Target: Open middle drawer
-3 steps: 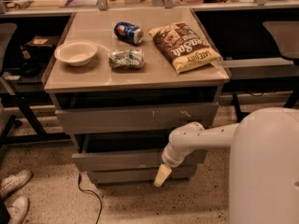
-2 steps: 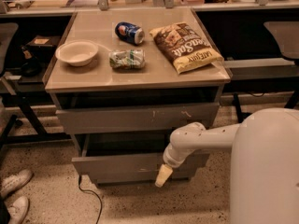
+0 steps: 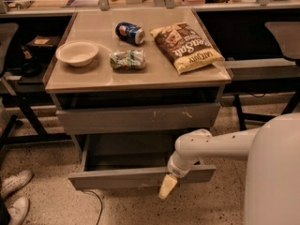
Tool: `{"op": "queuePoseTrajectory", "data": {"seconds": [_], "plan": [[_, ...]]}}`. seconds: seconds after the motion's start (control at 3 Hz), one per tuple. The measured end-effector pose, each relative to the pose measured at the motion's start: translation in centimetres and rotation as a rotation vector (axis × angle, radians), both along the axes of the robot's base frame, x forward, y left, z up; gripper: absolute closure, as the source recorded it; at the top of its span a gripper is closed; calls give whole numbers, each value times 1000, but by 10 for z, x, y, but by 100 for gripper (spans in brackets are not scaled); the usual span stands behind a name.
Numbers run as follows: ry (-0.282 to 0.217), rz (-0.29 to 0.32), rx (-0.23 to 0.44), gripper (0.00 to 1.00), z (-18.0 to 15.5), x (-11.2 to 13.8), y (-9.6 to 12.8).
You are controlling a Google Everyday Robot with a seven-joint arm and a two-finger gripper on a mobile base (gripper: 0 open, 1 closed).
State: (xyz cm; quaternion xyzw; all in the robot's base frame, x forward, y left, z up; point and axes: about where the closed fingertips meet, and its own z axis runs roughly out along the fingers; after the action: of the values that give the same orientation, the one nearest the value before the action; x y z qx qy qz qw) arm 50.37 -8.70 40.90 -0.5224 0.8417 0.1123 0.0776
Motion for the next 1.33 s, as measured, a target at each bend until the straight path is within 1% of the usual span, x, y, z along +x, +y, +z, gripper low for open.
{"op": "queuePoseTrajectory", "data": {"seconds": [0.33,0.67,1.0,1.33], "plan": [[50,-10,-15,0,-14,-17,-8],[80,-18,-29,0,-15,-29,-14],[80,-18,-29,0,-10,-29,-14],[114,-51,-57,0,4,-67,-34]]}}
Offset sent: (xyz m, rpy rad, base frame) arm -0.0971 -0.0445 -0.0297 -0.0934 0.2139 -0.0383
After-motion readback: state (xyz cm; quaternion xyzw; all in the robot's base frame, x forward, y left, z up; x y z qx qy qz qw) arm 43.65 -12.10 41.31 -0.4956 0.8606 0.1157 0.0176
